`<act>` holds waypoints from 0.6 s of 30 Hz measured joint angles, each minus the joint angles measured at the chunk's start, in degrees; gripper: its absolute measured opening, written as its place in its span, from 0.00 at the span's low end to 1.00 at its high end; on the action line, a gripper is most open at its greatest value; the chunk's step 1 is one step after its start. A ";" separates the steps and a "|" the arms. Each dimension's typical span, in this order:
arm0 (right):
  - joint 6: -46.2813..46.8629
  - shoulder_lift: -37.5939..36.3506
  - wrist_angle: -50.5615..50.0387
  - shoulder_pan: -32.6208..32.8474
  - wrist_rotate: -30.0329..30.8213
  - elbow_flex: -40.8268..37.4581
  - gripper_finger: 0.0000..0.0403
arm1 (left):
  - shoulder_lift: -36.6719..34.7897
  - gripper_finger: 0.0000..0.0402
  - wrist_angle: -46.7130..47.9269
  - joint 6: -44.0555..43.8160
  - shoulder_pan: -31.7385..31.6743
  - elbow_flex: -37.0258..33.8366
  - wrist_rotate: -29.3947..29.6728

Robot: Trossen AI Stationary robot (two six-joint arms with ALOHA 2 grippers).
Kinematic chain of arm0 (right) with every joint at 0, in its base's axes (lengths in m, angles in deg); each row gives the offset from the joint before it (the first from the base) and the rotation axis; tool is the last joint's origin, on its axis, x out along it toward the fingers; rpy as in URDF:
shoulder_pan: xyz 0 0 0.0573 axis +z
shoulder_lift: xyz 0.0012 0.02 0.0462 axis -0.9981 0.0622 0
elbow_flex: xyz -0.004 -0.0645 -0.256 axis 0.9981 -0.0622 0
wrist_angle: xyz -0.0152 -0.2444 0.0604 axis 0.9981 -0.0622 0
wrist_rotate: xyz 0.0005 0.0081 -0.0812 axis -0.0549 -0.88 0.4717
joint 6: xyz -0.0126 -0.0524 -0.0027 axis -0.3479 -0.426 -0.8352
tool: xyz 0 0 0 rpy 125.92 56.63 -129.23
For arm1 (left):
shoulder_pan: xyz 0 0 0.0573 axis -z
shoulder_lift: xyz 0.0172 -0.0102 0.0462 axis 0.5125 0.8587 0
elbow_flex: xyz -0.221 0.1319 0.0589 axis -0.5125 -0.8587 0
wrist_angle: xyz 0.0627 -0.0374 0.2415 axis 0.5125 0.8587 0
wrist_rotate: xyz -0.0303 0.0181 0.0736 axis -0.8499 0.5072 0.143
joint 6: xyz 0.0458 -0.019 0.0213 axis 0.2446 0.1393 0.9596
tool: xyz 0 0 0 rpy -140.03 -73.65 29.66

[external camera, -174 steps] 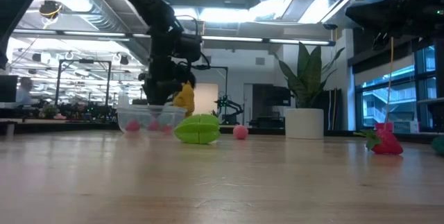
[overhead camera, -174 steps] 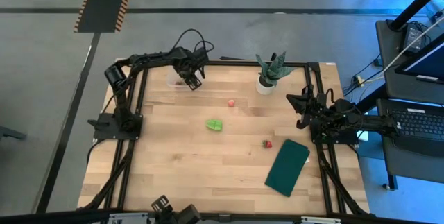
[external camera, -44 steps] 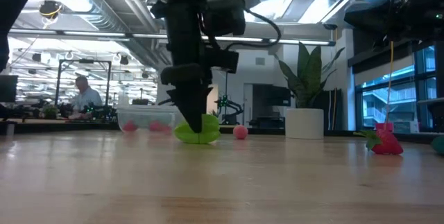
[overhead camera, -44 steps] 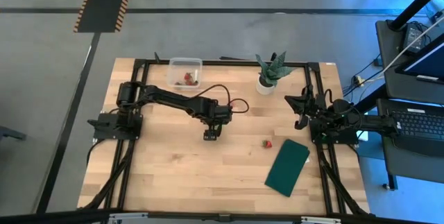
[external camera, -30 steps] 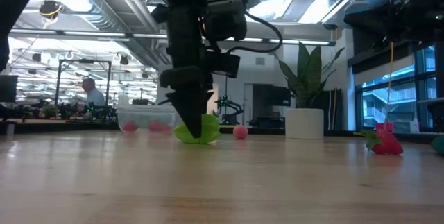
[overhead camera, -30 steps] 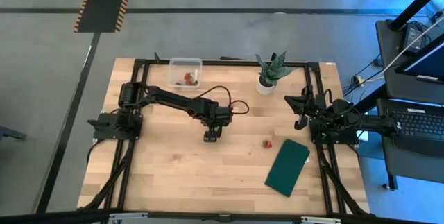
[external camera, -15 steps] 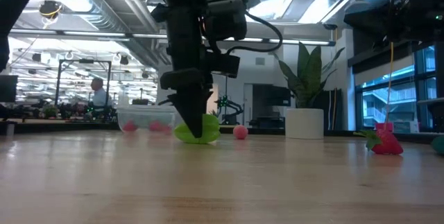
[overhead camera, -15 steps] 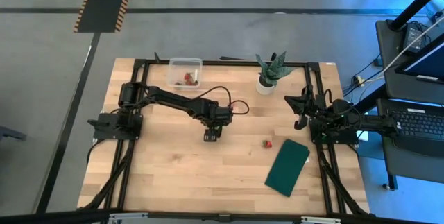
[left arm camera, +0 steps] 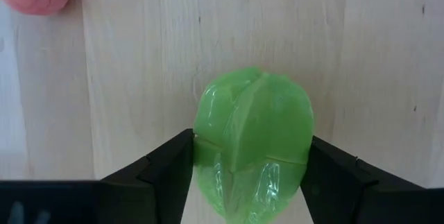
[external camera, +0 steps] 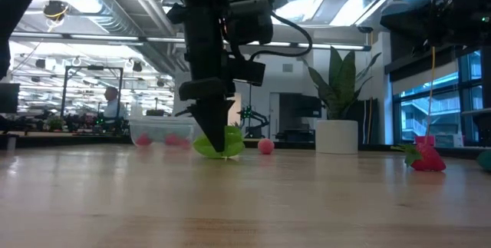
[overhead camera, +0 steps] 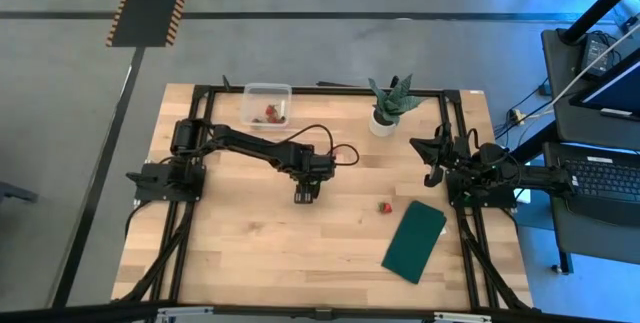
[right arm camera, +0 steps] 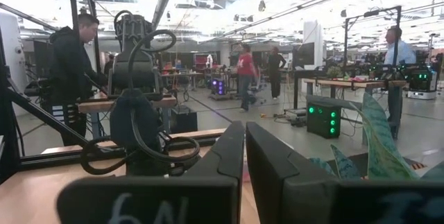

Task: Pick and placing Produce into tupperware
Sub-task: Put the light green star fruit into the transparent container

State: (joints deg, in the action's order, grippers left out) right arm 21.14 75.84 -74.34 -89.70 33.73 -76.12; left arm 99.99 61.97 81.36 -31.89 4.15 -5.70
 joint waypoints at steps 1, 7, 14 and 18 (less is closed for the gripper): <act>0.00 0.00 0.00 0.00 0.00 0.00 0.05 | 0.00 0.56 0.00 -0.31 0.07 0.00 0.01; -0.04 -0.01 0.00 0.00 0.00 0.00 0.05 | 0.00 0.55 0.00 -0.42 0.53 0.00 -0.03; 0.02 -0.01 0.00 0.00 0.00 0.00 0.05 | -0.03 0.55 0.22 -2.05 0.80 0.00 -0.03; 0.04 0.00 0.00 0.00 0.00 0.00 0.05 | -0.68 0.55 2.04 -2.52 0.79 1.00 -0.03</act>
State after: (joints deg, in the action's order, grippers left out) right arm 21.18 75.84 -74.34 -89.70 33.73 -76.12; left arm 99.31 64.01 78.85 -31.10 5.15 -5.73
